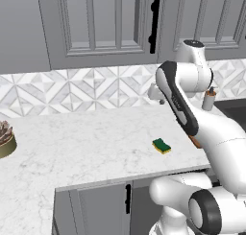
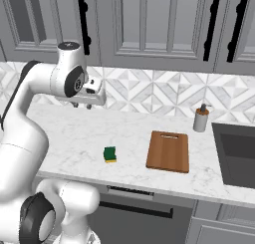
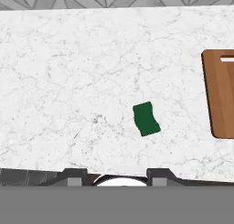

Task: Pick up the sponge from the counter and clean the cutting board by briefly scrubbing or pressing down on the cutting board. Once finished, release the sponge.

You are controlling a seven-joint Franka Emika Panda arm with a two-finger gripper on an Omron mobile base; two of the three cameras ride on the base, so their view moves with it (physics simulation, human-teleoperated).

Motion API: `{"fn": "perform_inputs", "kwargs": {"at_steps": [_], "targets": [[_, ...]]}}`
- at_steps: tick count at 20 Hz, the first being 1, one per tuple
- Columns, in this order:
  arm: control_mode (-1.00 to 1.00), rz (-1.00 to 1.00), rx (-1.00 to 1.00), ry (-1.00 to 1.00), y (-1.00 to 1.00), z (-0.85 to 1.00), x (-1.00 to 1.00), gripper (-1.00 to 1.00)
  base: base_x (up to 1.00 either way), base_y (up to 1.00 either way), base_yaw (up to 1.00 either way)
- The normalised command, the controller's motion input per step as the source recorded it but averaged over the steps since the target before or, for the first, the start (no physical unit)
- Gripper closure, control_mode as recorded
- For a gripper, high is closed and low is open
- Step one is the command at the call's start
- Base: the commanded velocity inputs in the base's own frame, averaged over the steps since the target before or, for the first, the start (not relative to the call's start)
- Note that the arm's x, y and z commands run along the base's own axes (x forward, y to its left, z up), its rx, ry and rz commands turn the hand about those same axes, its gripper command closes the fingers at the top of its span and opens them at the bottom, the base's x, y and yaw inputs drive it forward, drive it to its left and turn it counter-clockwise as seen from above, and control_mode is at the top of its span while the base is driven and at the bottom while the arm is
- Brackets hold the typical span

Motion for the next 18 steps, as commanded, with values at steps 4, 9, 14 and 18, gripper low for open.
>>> {"fn": "perform_inputs", "kwargs": {"at_steps": [4, 9, 14, 18], "targets": [[-1.00, -0.01, 0.00, 0.02, -0.02, -0.23, -0.13, -1.00, 0.00, 0.00, 0.00], [-1.00, 0.02, 0.00, 0.08, -0.40, -0.63, -0.03, -1.00, 0.00, 0.00, 0.00], [-1.00, 0.05, 0.00, 0.04, -0.38, -0.55, 0.00, -1.00, 0.00, 0.00, 0.00], [-1.00, 0.04, -0.05, 0.00, -0.06, -0.52, 0.07, -1.00, 0.00, 0.00, 0.00]]}}
